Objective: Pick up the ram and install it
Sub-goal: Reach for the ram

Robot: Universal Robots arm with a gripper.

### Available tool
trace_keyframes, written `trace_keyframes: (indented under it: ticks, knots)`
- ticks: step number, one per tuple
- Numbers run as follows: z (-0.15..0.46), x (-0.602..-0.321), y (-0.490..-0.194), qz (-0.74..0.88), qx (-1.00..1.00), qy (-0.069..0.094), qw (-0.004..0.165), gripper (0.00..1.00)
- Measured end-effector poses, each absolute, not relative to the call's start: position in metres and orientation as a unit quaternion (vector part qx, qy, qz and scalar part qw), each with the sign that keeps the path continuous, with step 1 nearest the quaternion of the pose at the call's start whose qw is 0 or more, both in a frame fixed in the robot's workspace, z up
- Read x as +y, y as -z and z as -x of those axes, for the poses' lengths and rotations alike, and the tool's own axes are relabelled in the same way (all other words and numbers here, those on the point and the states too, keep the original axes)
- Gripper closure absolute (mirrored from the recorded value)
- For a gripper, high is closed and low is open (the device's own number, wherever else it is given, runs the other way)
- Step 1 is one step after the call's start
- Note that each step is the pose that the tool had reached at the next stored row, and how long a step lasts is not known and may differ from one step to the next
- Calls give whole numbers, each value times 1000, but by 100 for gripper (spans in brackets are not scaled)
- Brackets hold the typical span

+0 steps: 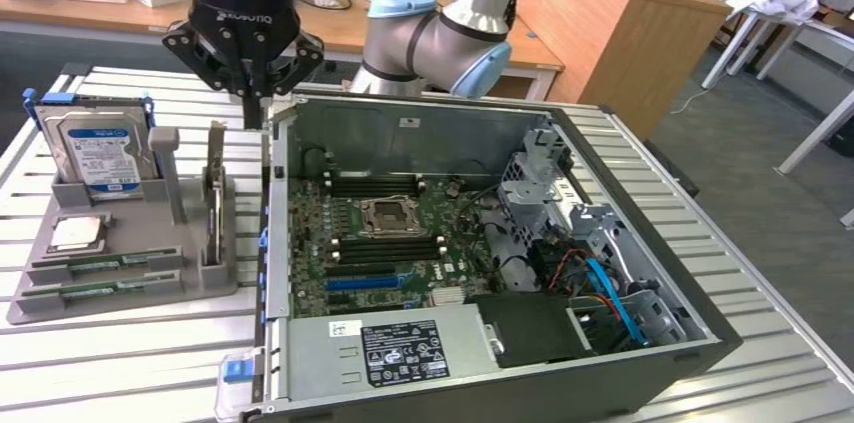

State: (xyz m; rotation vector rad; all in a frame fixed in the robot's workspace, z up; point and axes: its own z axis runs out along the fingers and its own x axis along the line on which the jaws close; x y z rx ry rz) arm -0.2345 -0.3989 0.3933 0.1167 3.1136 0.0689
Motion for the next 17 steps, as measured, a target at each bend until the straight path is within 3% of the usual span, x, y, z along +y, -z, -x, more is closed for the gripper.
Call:
trace_keyframes:
  ticks: [17]
  knots:
    - [262,-399,-393,-37,999,-22,12,90]
